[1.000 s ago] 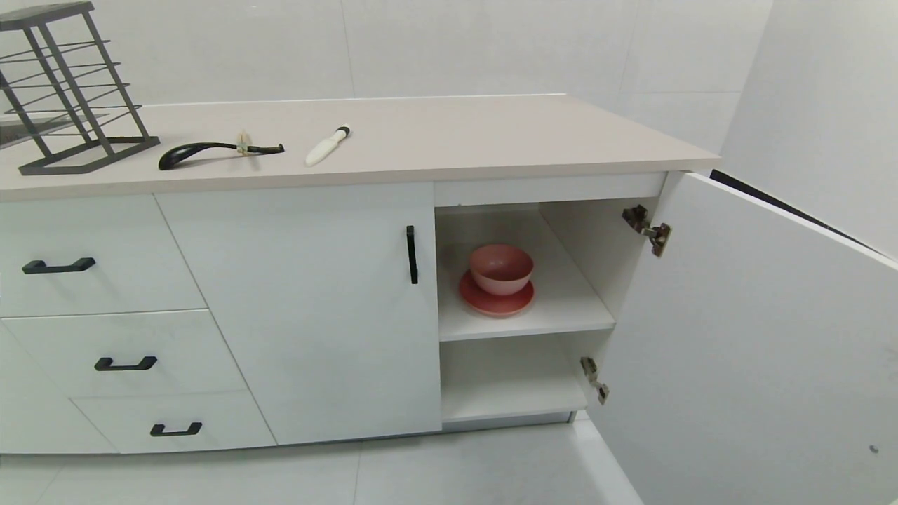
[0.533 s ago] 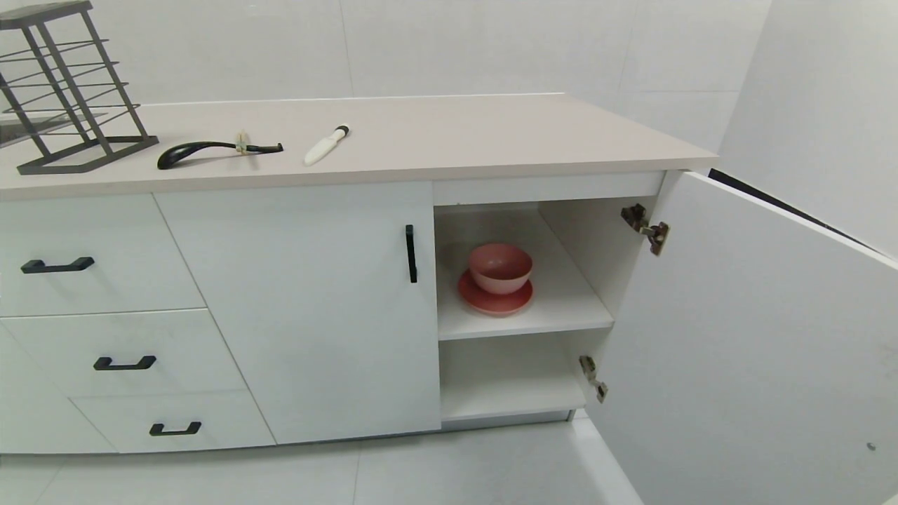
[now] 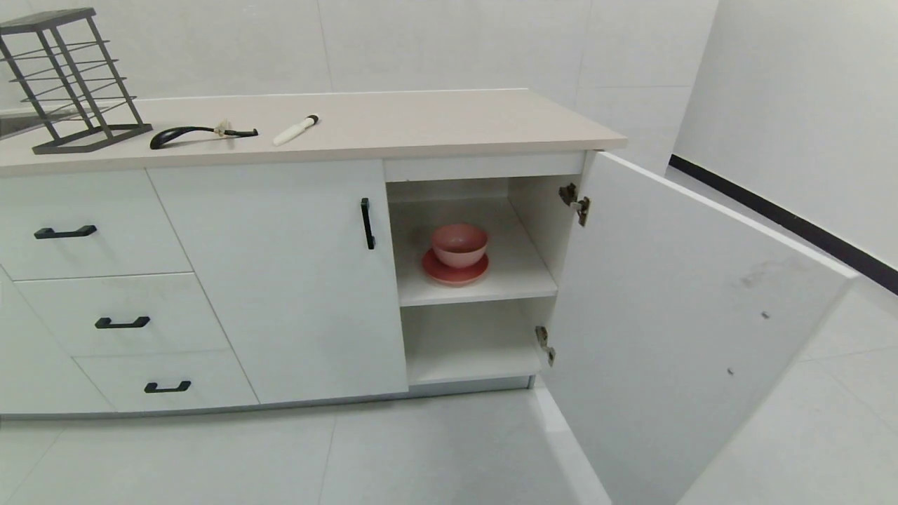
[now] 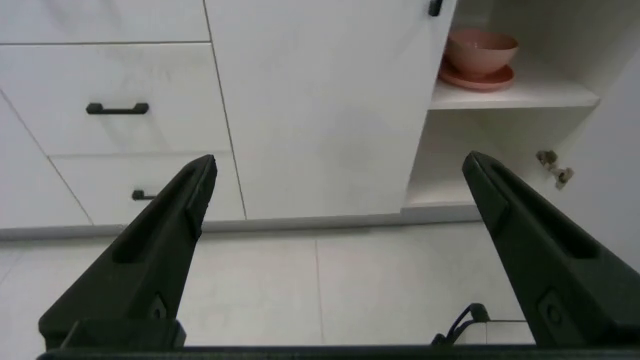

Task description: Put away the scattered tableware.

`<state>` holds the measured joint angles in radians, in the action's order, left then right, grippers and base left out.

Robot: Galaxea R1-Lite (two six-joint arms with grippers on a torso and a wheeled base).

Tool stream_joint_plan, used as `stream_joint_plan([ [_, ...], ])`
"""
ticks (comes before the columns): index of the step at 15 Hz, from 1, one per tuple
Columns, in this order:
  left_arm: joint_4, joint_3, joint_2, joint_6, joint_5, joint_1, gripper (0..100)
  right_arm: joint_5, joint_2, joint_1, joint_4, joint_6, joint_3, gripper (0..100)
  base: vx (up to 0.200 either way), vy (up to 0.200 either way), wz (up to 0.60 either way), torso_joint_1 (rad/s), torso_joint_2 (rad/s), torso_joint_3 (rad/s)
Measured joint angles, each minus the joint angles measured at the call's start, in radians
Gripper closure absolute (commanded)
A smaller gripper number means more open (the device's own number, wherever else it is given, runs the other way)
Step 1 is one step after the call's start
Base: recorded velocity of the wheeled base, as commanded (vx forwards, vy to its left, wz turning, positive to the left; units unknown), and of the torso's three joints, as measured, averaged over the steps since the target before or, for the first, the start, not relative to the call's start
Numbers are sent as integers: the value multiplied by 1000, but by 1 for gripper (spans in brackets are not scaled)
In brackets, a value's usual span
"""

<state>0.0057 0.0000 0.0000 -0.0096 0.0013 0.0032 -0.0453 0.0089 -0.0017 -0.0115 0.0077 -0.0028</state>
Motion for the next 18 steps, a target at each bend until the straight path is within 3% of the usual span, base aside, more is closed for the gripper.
stream_joint_plan([
  [5,0,0,0,0,0,-1,0,1,1,0,1,0,0,100,0,-200,0,0,1,3],
  [7,-1,0,0,0,0,0,0,13,1,1,4,-1,0,100,0,0,0,0,0,0],
  [9,-1,0,0,-1,0,1,0,30,5,-3,94,-4,-39,100,0,0,0,0,0,0],
  [12,-1,0,0,6,-1,-1,0,179,82,-27,93,-5,-213,100,0,0,0,0,0,0],
  [15,-1,0,0,11,-1,-1,0,331,282,-38,107,-17,-306,100,0,0,0,0,0,0],
  [18,-1,0,0,11,-1,0,0,375,546,-27,243,-44,-342,100,0,0,0,0,0,0],
])
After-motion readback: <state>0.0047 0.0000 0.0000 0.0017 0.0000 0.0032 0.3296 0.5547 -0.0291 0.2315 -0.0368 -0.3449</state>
